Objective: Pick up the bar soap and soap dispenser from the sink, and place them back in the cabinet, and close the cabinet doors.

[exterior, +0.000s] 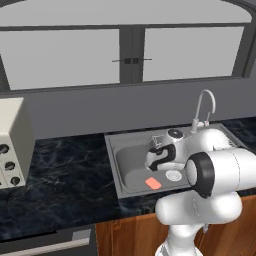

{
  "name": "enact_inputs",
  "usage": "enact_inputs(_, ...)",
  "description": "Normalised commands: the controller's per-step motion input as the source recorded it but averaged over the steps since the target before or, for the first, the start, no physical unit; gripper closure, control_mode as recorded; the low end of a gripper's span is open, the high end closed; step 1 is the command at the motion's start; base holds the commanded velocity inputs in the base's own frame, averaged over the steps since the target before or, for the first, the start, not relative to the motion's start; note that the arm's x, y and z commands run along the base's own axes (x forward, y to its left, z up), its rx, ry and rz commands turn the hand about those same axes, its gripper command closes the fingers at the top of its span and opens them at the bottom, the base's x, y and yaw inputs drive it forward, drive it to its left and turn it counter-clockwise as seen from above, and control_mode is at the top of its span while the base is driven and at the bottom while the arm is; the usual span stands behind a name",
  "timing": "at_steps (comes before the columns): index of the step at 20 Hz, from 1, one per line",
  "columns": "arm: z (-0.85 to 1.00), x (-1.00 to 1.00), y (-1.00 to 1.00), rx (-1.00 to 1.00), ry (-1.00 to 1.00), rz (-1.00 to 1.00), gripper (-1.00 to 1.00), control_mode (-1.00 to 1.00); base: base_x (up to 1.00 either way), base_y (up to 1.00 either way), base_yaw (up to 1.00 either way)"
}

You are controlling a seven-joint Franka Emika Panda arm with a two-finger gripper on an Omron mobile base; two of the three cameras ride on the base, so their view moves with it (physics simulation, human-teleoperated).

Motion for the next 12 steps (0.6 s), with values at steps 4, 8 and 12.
enact_inputs(4, -0.25, 0.17, 0.00, 0.00, 0.00, 0.00, -1.00, -1.00, 0.00, 0.00, 0.00)
enact_inputs(8, -0.21, 0.21, 0.00, 0.00, 0.00, 0.00, -1.00, -1.00, 0.00, 0.00, 0.00)
enact_inputs(12, -0.20, 0.19, 0.00, 0.00, 0.00, 0.00, -1.00, -1.00, 0.00, 0.00, 0.00)
